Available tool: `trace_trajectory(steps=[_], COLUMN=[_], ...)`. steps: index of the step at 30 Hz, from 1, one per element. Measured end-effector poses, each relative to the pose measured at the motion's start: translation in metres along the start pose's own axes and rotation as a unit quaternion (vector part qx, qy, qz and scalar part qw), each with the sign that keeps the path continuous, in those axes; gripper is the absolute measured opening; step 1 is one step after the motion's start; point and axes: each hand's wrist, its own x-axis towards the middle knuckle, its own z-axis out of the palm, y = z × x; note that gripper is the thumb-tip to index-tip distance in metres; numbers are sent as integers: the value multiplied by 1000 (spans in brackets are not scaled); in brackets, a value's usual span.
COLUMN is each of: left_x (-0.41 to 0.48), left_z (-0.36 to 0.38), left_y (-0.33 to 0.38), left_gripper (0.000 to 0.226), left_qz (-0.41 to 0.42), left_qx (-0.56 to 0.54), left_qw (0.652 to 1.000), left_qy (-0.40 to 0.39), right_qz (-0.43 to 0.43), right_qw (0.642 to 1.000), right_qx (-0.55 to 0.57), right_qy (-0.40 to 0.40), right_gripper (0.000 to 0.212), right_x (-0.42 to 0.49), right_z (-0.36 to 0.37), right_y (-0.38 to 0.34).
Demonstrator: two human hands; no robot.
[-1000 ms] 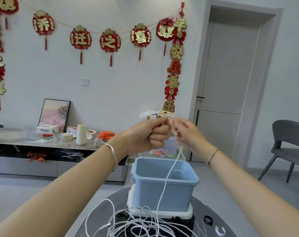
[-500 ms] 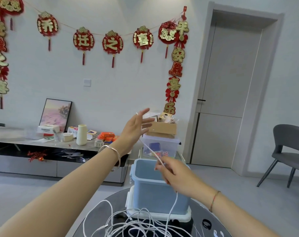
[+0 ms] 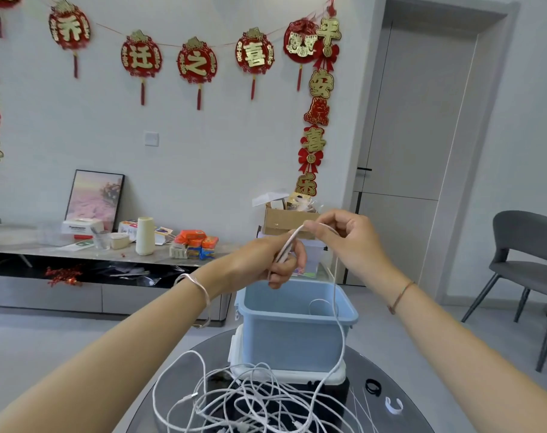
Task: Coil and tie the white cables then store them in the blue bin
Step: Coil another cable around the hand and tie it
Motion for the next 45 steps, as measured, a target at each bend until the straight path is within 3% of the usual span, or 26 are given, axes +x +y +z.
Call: trace_trajectory(steps=[4, 7, 10, 13, 15, 17, 21, 25, 29, 32, 36, 41, 45], left_x=[-1, -1, 6, 18, 25, 30, 30, 26, 18, 9, 2, 2, 0], left_z=[-1, 4, 3, -6, -18, -30, -41, -37, -23, -9, 0, 6, 9], left_y=[6, 15, 23, 28, 28, 25, 9, -5, -11, -6, 2, 14, 24], left_gripper=[53, 46, 40, 37, 40, 45, 47, 43, 46, 49, 57, 53, 43], left_qz=[11, 37, 75, 140, 166, 167, 122, 79, 67, 65, 65, 50, 69], left_qx=[-124, -196, -289, -346, -332, -250, -33, 99, 164, 196, 91, -34, -173], left_qw=[991, 979, 954, 917, 908, 923, 948, 959, 961, 965, 991, 998, 980], left_qy=[-50, -41, 25, 138, 194, 241, 292, 254, 210, 162, 76, -9, -68], right_qz=[41, 95, 153, 209, 224, 213, 98, -12, -92, -114, -73, -42, -9], right_qw=[997, 989, 971, 963, 955, 952, 972, 961, 950, 963, 988, 999, 995], right_qx=[61, 117, 181, 120, 56, 25, -133, -257, -282, -240, -125, 9, 101], right_qy=[13, 1, -34, -117, -188, -219, -170, -100, -96, -35, 53, 27, 24], right_gripper=[14, 19, 25, 32, 35, 35, 32, 26, 23, 21, 23, 16, 11], right_x=[0, 1, -2, -13, -24, -33, -38, -32, -28, -22, -8, -4, -6], right_z=[2, 9, 23, 39, 47, 50, 41, 25, 17, 9, -2, -3, 6], right_y=[6, 14, 24, 31, 32, 31, 21, 7, -10, -12, -8, -4, 4])
